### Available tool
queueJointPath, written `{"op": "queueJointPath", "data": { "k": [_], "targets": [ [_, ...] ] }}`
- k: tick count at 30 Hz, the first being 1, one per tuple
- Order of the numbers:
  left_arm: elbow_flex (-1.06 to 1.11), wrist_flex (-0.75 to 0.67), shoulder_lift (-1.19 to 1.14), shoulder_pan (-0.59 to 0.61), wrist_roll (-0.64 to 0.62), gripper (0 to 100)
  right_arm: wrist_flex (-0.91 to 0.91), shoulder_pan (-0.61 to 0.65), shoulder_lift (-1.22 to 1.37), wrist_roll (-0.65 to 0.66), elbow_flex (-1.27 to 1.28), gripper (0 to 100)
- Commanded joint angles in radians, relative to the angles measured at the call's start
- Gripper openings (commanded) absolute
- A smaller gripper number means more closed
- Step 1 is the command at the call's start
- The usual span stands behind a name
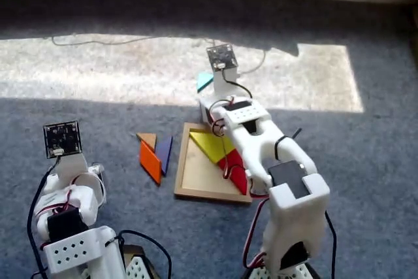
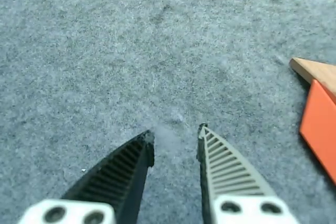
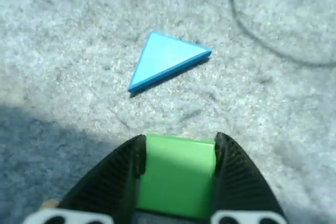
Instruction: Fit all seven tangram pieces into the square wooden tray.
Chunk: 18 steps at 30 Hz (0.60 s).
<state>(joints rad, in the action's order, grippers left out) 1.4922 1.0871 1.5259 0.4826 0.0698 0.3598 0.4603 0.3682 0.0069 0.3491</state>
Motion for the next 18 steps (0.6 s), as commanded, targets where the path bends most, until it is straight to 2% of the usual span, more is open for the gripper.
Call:
{"op": "queueJointPath", "data": {
  "k": [1,9,15,18],
  "targets": [
    [-0.021,0.003,0.008,0.015,0.009,14,0.102,-0.002,-0.101,0.006,-0.002,9.1],
    [-0.019,0.003,0.008,0.015,0.009,14,0.34,0.033,-0.427,0.006,0.01,9.1],
    [-0.018,0.003,0.008,0.015,0.009,14,0.595,0.139,-0.545,0.008,0.01,9.1],
    [-0.018,0.003,0.008,0.015,0.009,14,0.656,0.2,-0.545,0.012,0.01,9.1]
  ]
}}
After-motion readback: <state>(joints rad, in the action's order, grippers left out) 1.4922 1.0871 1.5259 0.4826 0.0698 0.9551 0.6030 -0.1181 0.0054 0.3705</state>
